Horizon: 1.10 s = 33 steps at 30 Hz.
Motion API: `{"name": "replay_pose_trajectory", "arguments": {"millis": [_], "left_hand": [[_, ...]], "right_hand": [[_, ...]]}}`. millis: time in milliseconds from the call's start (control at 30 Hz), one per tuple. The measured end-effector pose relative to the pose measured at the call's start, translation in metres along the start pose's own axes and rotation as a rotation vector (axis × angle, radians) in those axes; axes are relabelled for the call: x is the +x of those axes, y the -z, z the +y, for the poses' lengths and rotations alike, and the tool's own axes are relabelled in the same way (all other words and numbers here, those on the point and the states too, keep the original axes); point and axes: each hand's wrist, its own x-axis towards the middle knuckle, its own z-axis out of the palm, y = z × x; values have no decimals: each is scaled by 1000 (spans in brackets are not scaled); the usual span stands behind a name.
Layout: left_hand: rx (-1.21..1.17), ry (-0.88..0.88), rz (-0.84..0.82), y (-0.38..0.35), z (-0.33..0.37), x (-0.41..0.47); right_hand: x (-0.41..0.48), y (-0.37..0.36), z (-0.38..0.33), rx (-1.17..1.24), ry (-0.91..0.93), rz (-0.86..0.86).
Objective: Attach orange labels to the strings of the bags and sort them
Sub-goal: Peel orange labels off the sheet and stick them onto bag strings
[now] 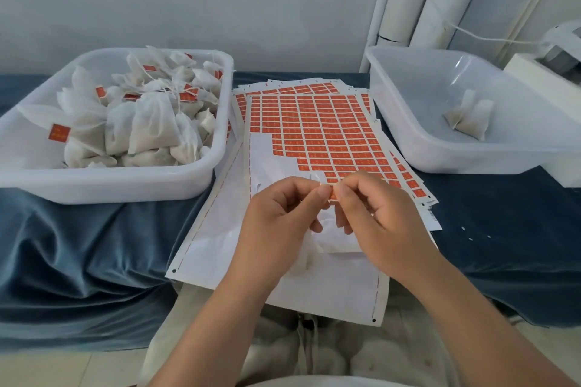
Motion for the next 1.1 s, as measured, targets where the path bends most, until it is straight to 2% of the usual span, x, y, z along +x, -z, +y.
{"name": "replay_pose_trajectory", "arguments": {"millis": [167, 267, 300, 400, 500, 600, 633, 700, 800, 833, 900, 1100], "left_hand": [[22, 61, 115, 21, 16, 22], [-155, 103, 215, 46, 44, 52], [-192, 74, 256, 56, 57, 66], [-6, -102, 387, 93, 100, 129], [-44, -236, 553, 129, 139, 196], [209, -409, 515, 154, 142, 249], [332, -402, 476, 160, 137, 259], [587, -245, 312, 169, 117, 268], [1009, 97, 13, 183, 80, 262], [1051, 180, -54, 186, 72, 256], [1026, 226, -132, 190, 64, 244], [997, -64, 89, 174, 107, 233]], "right_hand": [[0, 2, 5, 34, -62, -24], [2, 3, 6, 25, -51, -27], [2, 3, 7, 17, -42, -31], [2, 3, 9, 17, -41, -43], [3, 0, 12, 40, -74, -58], [3, -3, 14, 33, -65, -99], [2, -2, 16, 27, -60, -118], [1, -1, 19, 10, -44, -162], [1, 2, 21, -9, -8, -192], [2, 3, 22, -11, -7, -192], [5, 7, 21, -17, -12, -176], [16, 44, 17, -33, -89, -21]]}}
